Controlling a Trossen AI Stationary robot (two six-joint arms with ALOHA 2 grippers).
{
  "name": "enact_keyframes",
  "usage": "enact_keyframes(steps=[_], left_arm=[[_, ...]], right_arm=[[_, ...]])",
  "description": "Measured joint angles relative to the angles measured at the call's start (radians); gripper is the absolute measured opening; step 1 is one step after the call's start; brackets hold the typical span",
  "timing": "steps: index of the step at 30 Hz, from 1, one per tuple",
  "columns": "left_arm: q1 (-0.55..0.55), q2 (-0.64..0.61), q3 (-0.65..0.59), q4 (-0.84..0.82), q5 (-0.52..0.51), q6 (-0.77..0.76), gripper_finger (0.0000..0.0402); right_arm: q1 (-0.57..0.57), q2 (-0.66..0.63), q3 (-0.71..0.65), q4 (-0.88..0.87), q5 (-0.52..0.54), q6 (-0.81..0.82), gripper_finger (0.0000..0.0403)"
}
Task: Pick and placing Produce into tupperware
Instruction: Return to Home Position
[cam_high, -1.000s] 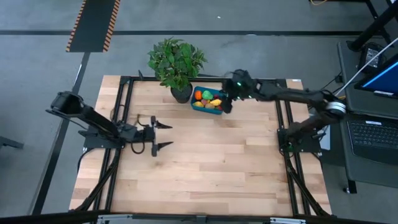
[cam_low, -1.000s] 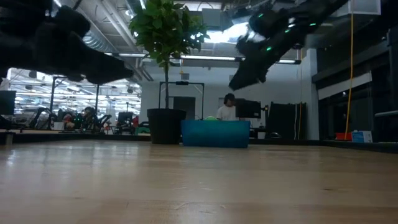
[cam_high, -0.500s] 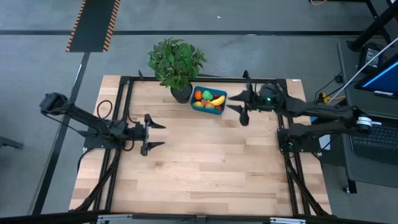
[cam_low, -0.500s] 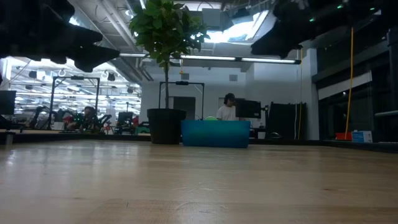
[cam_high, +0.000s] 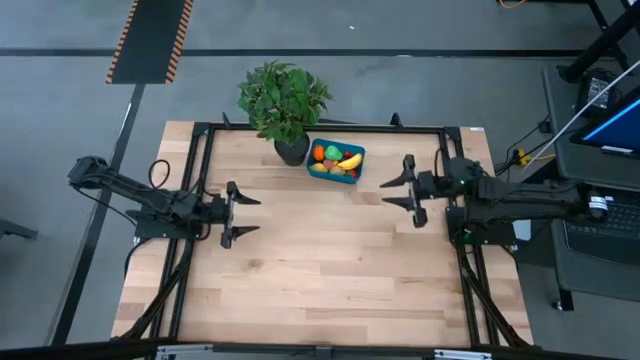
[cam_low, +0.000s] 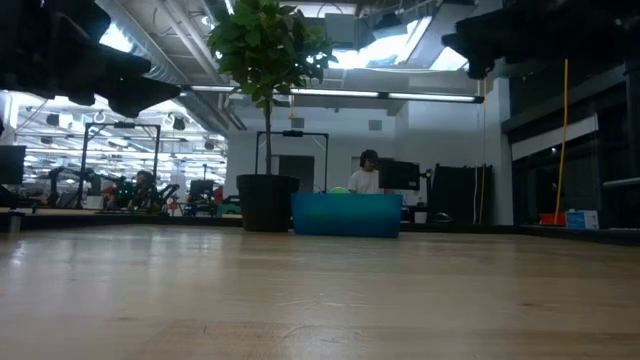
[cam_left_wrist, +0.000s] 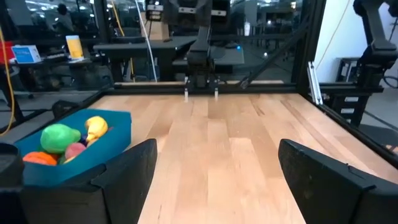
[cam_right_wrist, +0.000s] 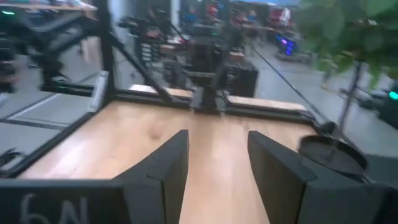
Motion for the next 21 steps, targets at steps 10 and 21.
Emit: enact_keyframes(steps=[10, 21], left_arm=[[0.0, -0.175, 0.0, -0.174, -0.003, 0.003, 0.033], [0.0, -0.298, 0.0, -0.311, -0.01, 0.005, 0.033]], right_arm=[[0.046, -0.166, -0.173, 0.117, -0.022, 0.032, 0.0168], [0.046, -0.407, -0.33, 0.123, -0.021, 0.099, 0.0168]])
